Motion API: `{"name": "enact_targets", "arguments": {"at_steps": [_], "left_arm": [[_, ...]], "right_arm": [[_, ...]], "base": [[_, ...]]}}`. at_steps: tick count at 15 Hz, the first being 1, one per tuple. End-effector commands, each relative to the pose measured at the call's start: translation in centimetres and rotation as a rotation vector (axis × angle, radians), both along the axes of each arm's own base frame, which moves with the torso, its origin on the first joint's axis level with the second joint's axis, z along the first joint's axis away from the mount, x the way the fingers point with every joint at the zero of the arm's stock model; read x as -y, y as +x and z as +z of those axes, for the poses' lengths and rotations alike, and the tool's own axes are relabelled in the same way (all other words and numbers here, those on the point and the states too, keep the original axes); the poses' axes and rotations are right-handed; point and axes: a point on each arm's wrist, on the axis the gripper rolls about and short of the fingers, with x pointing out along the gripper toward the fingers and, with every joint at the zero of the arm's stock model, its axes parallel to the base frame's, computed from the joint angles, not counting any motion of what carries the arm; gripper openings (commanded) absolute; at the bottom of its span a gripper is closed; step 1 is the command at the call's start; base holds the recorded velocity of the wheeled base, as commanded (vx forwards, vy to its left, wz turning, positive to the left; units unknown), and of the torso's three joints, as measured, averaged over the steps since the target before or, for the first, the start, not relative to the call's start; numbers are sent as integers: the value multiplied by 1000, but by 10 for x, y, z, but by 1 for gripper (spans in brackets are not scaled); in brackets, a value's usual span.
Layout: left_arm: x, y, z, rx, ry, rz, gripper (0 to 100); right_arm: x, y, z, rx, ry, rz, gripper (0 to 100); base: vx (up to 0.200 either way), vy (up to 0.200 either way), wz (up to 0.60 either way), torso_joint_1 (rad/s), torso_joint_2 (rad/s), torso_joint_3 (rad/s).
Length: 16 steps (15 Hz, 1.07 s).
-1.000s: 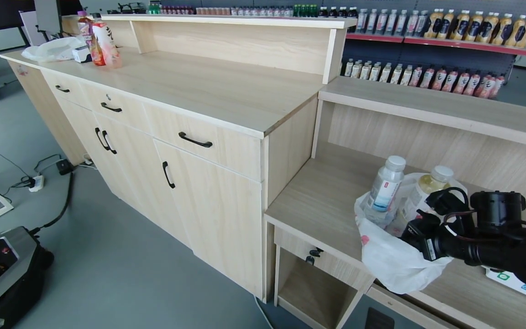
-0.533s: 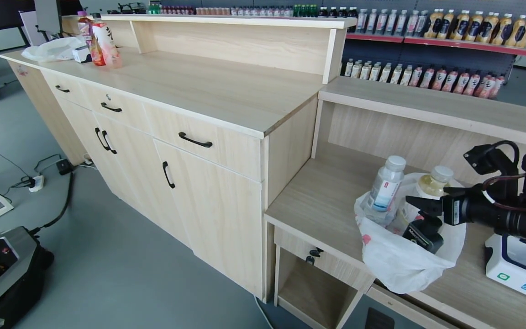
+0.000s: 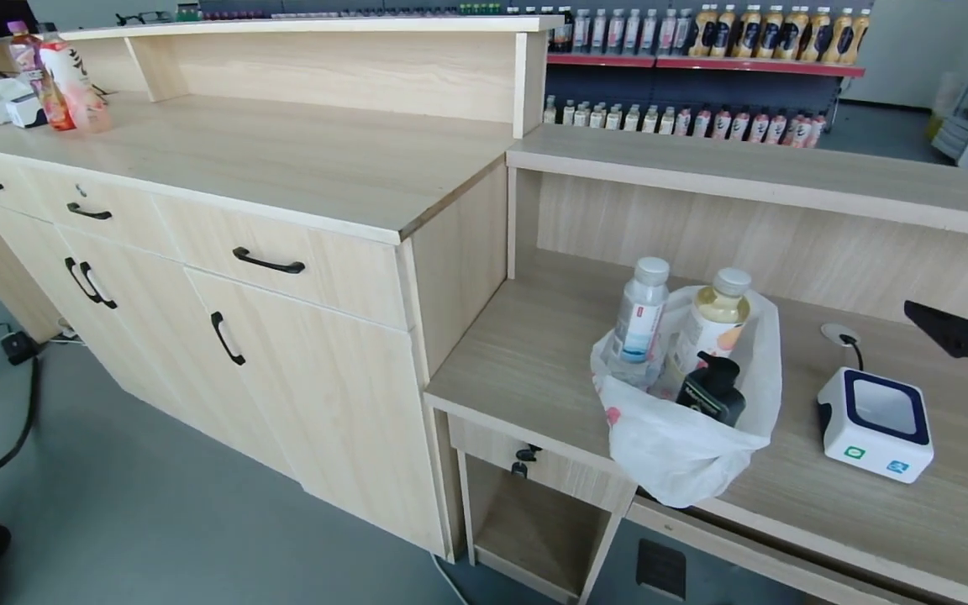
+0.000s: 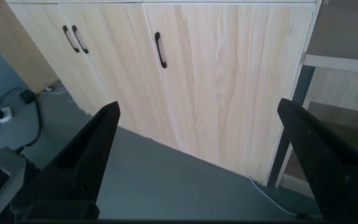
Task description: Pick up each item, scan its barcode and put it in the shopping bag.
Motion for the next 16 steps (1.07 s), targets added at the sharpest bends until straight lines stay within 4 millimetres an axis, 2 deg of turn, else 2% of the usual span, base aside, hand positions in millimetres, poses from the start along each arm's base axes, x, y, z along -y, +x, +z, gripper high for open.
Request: {"name": "enact_targets", "arguments": {"at_steps": [1,6,8,10,12,13,16], "left_arm": [[0,0,0,1,0,0,100],[0,0,0,1,0,0,100],[0,0,0,1,0,0,100],[0,0,0,1,0,0,100],[0,0,0,1,0,0,100],[0,0,0,1,0,0,100],[0,0,0,1,0,0,100]], "right_arm": [[0,-15,16,75,-5,-63,100],[6,-18,22,104,51,-213,100],[8,-21,21,127,136,-244,100],[8,-34,21,148,140,-262,100],[9,-65,12,155,136,-329,100],[6,-73,9,148,134,-334,100],[3,-82,11,157,111,-331,100]], "base": [[0,0,-600,-310,540,242],[0,0,-600,-306,536,225],[0,0,0,-176,303,124],[0,0,0,-56,85,49],[0,0,0,-6,25,6],[0,0,0,0,0,0],[0,0,-600,-1,4,7]]}}
